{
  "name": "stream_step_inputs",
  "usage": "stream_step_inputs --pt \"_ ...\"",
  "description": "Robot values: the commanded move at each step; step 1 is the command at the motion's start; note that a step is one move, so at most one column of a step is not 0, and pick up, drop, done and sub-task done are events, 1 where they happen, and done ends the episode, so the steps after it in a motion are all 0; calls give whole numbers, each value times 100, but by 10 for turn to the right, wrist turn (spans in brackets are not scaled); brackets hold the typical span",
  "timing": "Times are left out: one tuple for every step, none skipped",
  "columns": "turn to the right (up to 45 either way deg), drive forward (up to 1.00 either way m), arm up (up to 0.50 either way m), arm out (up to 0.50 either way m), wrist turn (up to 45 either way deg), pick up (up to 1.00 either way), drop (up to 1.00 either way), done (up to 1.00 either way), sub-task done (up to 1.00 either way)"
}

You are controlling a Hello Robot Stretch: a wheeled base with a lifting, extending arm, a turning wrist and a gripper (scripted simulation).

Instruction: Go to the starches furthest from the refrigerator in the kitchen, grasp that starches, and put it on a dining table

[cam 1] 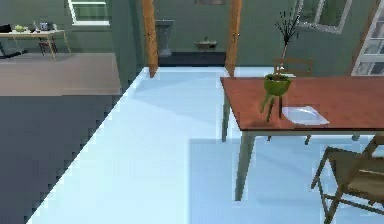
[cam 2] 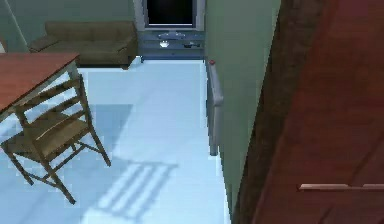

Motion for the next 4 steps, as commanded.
stream_step_inputs --pt "-330 0 0 0 0 0 0 0 0" --pt "0 100 0 0 0 0 0 0 0" --pt "0 100 0 0 0 0 0 0 0" --pt "0 100 0 0 0 0 0 0 0"
